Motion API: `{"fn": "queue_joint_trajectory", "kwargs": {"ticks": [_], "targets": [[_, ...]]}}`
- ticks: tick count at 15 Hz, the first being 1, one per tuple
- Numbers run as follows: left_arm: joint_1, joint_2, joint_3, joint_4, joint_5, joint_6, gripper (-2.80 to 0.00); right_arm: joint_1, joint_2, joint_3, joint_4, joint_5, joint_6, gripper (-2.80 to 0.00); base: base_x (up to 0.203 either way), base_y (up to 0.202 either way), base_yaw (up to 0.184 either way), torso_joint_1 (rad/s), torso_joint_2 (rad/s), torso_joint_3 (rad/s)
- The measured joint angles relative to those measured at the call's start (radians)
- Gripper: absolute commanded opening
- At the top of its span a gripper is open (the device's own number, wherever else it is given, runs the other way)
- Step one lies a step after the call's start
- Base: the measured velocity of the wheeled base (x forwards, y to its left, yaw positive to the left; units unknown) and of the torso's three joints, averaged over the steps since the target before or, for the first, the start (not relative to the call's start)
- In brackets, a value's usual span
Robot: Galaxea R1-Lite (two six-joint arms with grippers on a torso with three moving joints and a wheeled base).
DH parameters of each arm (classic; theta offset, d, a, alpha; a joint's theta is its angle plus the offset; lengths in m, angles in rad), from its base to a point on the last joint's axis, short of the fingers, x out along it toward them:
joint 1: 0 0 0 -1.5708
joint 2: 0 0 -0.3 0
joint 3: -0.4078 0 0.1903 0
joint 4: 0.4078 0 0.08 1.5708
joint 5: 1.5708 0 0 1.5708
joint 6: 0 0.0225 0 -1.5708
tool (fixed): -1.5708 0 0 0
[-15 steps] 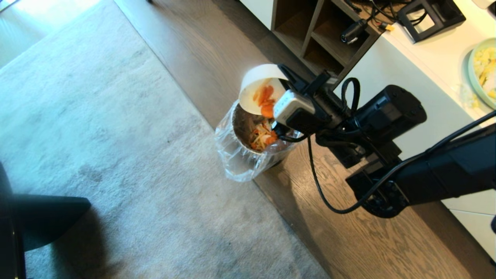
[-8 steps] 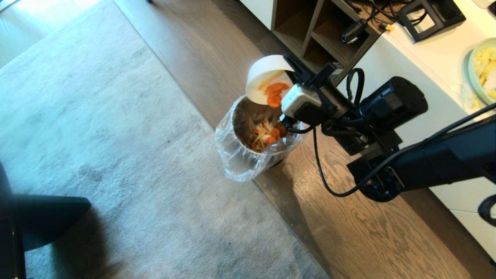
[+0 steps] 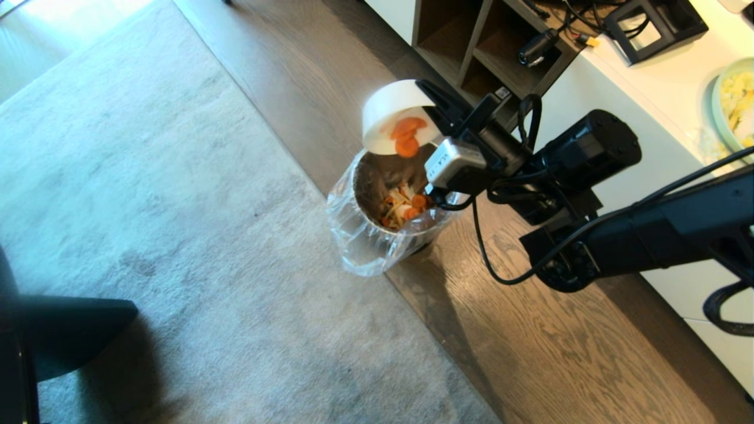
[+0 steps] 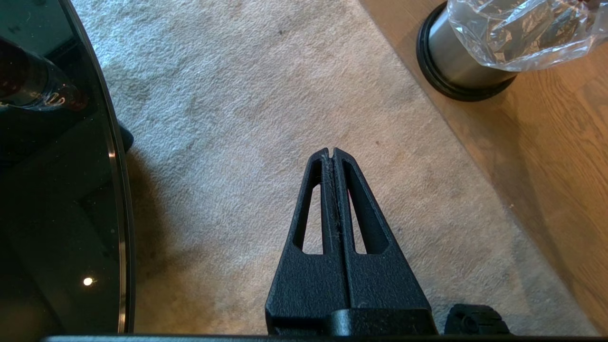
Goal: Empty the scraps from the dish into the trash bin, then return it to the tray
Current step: Pour the leftover food from the bowl into the trash can
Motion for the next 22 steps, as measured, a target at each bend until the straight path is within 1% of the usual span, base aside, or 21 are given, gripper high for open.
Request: {"fn": "queue_joint_trajectory", "kwargs": {"ticks": [2, 4, 10, 13, 17, 22], "targets": [[0.000, 0.000, 0.000, 0.000, 0.000, 0.000, -2.80, -0.001, 0.000, -0.003, 0.000, 0.039, -0.009, -2.80, 0.000, 0.000, 0.000, 0.000, 0.00, 0.000], [0.000, 0.000, 0.000, 0.000, 0.000, 0.000, -2.80, -0.006, 0.000, -0.024, 0.000, 0.061, -0.012, -2.80, 0.000, 0.000, 0.000, 0.000, 0.00, 0.000], [0.000, 0.000, 0.000, 0.000, 0.000, 0.000, -2.80, -0.034, -0.004, -0.135, -0.001, 0.065, -0.003, -2.80, 0.000, 0.000, 0.000, 0.000, 0.00, 0.000], [0.000, 0.000, 0.000, 0.000, 0.000, 0.000, -2.80, -0.035, -0.016, -0.116, 0.000, 0.066, -0.002, -2.80, 0.000, 0.000, 0.000, 0.000, 0.00, 0.000], [0.000, 0.000, 0.000, 0.000, 0.000, 0.000, -2.80, -0.029, -0.045, -0.083, 0.000, 0.111, -0.002, -2.80, 0.000, 0.000, 0.000, 0.000, 0.00, 0.000], [0.000, 0.000, 0.000, 0.000, 0.000, 0.000, -2.80, -0.005, -0.086, -0.066, 0.000, 0.114, -0.003, -2.80, 0.000, 0.000, 0.000, 0.000, 0.00, 0.000]]}}
